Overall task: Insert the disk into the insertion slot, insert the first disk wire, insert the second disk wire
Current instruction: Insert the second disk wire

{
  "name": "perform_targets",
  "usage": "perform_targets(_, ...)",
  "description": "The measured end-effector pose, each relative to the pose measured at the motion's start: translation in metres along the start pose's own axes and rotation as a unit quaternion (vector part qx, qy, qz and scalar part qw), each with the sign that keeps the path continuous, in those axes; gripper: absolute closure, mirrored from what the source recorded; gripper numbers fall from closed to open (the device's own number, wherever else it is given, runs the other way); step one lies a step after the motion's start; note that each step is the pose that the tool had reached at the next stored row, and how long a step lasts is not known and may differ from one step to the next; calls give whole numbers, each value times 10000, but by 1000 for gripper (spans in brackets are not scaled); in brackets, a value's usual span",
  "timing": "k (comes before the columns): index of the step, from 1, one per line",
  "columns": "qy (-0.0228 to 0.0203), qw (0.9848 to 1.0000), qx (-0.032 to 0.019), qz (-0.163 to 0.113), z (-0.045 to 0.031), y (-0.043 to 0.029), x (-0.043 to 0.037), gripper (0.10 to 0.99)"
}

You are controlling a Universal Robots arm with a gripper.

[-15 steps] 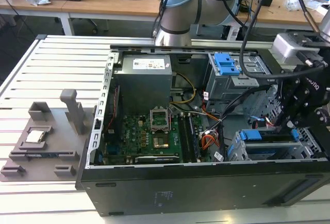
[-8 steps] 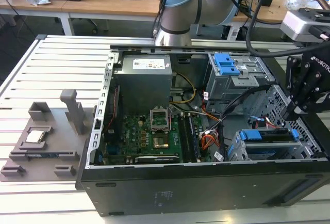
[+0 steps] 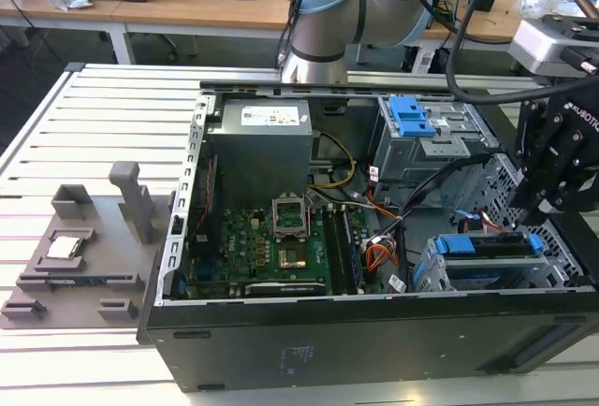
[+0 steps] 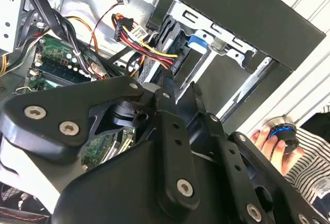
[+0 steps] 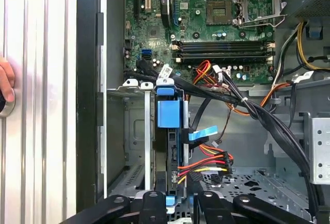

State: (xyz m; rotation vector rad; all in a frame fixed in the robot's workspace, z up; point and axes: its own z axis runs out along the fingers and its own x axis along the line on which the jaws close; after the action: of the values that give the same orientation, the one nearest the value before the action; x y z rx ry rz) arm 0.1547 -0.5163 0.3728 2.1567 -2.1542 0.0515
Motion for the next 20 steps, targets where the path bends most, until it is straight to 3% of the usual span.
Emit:
perform_targets(2,-1,10000,0,-1,70,146,-43,784)
perform_targets(3,8,10000,0,-1,114,248,-105,784)
perform_targets(4,27,10000,1,-20,149,304,-164,784)
perform_targets(6,55,10000,4,-47,166,325,-203,784)
perform_targets(7,102,9999,8,-95,186,343,-242,784)
perform_targets(10,319,9992,21,-233,198,360,-263,784)
perform_targets(11,348,9990,24,-265,202,362,-265,784)
perform_targets(15,378,9985,39,-397,284,361,-274,784)
perform_targets(17,411,9983,39,-406,287,361,-274,784)
perform_targets(20,411,9983,40,-407,288,361,-274,796)
